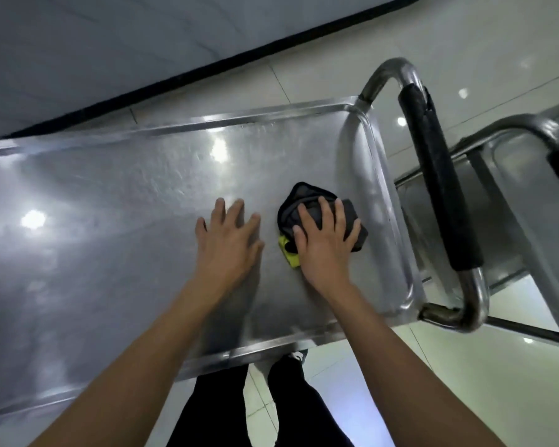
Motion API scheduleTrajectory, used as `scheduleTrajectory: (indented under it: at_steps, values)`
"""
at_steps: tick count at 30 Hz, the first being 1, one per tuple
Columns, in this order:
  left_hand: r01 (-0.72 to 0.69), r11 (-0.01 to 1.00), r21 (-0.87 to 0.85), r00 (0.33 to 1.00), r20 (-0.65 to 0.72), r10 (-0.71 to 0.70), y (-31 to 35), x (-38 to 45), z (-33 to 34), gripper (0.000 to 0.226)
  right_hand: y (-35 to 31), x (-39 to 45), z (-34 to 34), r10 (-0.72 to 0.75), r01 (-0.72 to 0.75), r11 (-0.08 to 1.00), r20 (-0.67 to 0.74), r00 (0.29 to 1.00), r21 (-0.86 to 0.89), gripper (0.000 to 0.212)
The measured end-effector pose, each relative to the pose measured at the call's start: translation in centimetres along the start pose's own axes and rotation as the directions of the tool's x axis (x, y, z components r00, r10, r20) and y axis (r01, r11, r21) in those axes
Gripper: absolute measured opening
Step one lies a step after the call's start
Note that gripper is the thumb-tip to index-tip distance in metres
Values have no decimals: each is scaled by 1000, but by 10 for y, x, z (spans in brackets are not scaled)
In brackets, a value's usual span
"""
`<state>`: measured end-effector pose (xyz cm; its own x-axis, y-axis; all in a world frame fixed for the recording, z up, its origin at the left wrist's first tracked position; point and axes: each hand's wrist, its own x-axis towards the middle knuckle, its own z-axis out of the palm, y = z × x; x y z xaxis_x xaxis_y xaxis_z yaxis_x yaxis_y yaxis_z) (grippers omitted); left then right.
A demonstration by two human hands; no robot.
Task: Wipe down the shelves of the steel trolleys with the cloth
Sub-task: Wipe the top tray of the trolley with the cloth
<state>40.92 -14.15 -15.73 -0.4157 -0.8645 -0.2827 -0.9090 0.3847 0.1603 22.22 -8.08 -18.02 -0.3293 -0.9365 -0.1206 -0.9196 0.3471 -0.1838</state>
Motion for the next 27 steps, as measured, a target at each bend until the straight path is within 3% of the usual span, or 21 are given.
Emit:
scheduleTrajectory:
  at_steps: [7,14,20,27]
  values:
    - [16,1000,-6,998,68,-16,-2,3,12,65,-57,116,3,85,-85,996,-29,996,0,48]
    - [-28,1000,-4,998,61,28,-6,1,8,61,-89,200,0,42,-42,999,-19,999,29,52]
    - [-16,1000,-11,995,101,17,-4,2,11,64,-70,178,-3,-39,37,998,32,999,50,52]
    - [-1,1000,-24,999,45,2,-3,1,7,63,-22,67,-8,-5,2,998,51,999,61,50]
